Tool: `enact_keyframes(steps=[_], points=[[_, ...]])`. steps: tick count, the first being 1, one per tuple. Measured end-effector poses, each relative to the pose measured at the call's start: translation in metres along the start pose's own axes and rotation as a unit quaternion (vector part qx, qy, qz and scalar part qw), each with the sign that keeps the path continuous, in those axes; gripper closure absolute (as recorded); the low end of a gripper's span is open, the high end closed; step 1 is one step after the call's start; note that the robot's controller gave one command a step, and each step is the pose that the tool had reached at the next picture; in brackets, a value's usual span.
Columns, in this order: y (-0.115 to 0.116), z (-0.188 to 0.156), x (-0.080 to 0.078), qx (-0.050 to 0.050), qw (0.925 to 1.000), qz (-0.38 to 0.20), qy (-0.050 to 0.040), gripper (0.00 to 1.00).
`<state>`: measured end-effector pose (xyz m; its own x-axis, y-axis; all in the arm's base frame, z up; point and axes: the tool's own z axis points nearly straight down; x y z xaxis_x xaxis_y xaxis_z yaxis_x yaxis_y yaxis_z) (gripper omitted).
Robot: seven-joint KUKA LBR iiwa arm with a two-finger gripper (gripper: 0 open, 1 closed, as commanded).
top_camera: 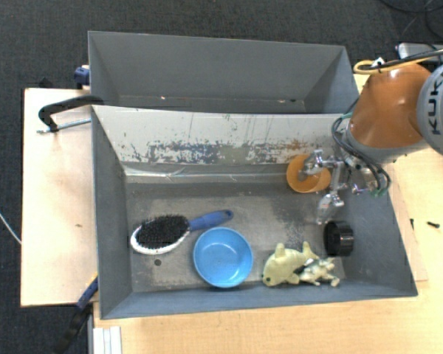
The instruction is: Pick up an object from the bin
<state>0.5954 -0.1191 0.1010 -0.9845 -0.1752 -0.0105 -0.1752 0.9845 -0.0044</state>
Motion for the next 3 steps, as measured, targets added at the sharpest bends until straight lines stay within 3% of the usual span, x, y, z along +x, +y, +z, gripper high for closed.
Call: enact_keyframes(steps=[1, 2, 3], points=[[0.015, 0.021, -0.015, -0.002, 0.9965, 0.083, -0.0059, 0.00], [0.014, 0.020, -0.017, -0.001, 0.9965, 0.083, -0.0113, 1.00], [0.004, -0.147, -0.006, 0.000, 0.9989, 0.048, -0.0023, 1.00]])
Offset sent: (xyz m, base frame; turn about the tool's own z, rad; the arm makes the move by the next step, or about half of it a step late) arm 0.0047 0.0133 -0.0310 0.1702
